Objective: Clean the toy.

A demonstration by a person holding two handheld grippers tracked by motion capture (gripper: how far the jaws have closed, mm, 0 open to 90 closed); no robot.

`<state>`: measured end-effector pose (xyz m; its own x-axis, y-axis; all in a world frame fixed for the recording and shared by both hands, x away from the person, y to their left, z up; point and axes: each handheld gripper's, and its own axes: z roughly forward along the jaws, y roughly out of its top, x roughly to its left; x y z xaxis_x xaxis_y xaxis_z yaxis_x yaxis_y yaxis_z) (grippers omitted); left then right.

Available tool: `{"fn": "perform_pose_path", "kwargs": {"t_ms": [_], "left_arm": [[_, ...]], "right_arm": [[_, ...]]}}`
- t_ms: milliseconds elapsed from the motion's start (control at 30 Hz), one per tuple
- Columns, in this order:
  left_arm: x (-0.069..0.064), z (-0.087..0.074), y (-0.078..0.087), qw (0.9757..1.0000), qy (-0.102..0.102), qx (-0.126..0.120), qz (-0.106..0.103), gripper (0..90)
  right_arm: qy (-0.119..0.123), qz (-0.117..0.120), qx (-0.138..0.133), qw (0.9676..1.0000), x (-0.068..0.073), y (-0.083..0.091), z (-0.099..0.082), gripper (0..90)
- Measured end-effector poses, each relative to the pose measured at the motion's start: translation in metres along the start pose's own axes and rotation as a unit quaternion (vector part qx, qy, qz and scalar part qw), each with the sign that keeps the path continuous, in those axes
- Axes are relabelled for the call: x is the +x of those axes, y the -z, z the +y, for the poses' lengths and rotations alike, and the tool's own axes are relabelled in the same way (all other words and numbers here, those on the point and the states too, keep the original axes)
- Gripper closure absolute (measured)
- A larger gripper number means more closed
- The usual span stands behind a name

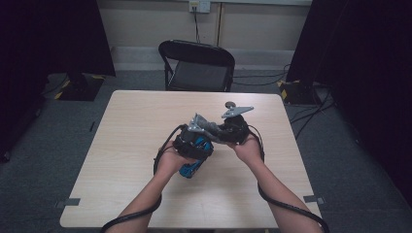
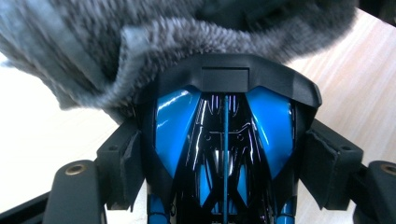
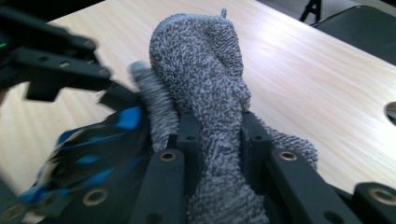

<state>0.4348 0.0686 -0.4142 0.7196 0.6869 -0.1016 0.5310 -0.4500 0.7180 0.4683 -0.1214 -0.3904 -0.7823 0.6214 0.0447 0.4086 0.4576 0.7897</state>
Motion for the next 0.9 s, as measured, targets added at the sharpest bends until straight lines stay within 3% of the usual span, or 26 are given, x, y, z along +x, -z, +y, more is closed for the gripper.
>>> {"fn": "perform_pose_path", "kwargs": {"t_ms": [167,500,900], "left_arm": [[0.004,0.000,0.002,1.0000,0.005,-0.002,0.006,25.7],[0.020,-0.002,0.008,0.9991,0.020,-0.002,0.037,25.7],[0.029,-0.003,0.012,0.9983,0.034,-0.004,0.048,25.7]], "right_arm": [[0.002,0.006,-0.001,1.0000,0.003,0.000,-0.002,74.7],[0.002,0.018,-0.007,0.9998,0.004,0.006,-0.010,74.7],[-0.001,0.035,-0.007,0.9994,0.007,0.011,-0.026,74.7]]}}
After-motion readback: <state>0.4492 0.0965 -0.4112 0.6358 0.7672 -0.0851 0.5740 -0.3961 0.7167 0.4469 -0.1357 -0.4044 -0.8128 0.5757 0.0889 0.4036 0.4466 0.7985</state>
